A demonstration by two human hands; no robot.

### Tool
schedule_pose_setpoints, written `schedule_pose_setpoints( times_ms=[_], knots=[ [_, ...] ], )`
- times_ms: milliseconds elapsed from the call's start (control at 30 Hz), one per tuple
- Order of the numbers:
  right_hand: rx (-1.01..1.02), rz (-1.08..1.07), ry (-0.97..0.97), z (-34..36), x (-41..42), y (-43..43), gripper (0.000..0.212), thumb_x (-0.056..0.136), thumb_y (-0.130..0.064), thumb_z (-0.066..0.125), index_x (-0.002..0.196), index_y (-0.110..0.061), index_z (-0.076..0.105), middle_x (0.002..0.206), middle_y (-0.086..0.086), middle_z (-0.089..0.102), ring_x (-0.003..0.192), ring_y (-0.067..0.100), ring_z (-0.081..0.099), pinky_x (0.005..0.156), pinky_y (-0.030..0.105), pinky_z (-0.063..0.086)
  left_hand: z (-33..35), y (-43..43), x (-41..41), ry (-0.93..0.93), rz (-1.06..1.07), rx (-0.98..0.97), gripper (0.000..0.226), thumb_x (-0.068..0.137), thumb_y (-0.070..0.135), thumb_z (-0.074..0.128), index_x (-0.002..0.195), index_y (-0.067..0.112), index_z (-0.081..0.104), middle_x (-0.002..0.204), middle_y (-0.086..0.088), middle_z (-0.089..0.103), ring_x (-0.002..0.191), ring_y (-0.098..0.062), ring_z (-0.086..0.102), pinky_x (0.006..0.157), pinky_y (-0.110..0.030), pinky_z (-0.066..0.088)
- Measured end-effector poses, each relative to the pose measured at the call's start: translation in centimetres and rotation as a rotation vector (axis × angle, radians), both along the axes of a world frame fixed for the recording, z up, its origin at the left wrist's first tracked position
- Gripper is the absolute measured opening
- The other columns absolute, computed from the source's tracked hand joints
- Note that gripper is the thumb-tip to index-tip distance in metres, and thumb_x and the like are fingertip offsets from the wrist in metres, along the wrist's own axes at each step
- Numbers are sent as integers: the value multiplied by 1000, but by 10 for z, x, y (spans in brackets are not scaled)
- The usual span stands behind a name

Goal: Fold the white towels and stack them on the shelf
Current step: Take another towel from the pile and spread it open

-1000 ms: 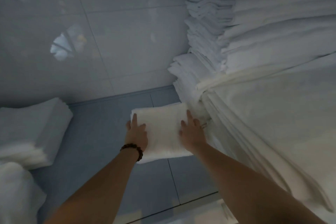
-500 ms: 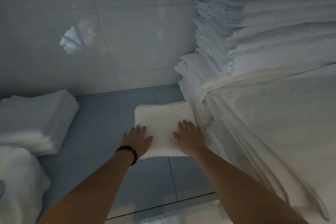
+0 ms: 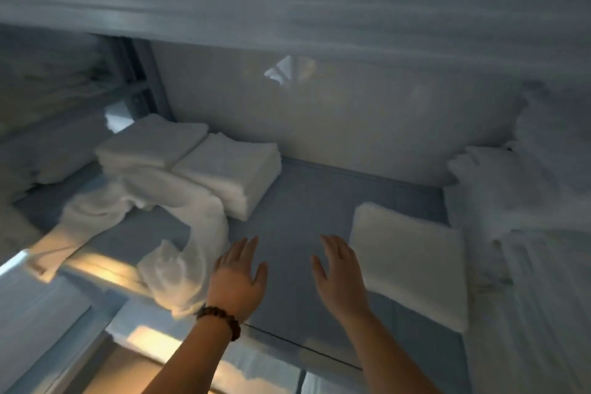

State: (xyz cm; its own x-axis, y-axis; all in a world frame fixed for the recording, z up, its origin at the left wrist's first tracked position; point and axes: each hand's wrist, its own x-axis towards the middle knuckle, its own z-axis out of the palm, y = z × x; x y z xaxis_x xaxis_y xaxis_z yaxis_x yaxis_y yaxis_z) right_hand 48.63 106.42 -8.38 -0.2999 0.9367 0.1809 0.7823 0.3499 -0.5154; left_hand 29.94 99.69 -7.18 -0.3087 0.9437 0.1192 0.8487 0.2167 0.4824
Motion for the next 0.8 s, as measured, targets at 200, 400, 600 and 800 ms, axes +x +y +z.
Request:
schedule_pose_setpoints(
  times_ms=[200,400,600,800],
  knots=[
    [-18,189,-60,2,-93,-13,53,97,-42,38,145,-19,30,153,6,27,140,19,24,115,29,19,-9,-38,-78,-57,240,-7,55,92,42,44,143,22,36,146,-5,40,132,-25,38,111,-41,30],
    [-24,252,-101,-9,-194,-28,52,95,-40,42,144,-22,34,151,6,29,138,20,27,114,29,21,-25,-59,-162,-96,319,10,55,91,43,46,141,22,38,143,-3,43,131,-21,40,110,-38,33],
    [-85,191,-77,-25,-317,-38,52,96,-41,41,144,-24,33,153,2,25,139,19,26,114,29,21,-39,-56,-279,-109,263,4,57,90,40,48,142,20,36,145,-3,40,135,-20,33,111,-37,30],
    [-49,84,-28,-18,-402,-17,49,94,-31,49,141,-21,37,151,5,29,139,21,26,113,31,24,-36,-34,-379,-39,151,-17,45,91,41,47,125,11,50,122,-5,51,121,-23,44,99,-36,38]
  ],
)
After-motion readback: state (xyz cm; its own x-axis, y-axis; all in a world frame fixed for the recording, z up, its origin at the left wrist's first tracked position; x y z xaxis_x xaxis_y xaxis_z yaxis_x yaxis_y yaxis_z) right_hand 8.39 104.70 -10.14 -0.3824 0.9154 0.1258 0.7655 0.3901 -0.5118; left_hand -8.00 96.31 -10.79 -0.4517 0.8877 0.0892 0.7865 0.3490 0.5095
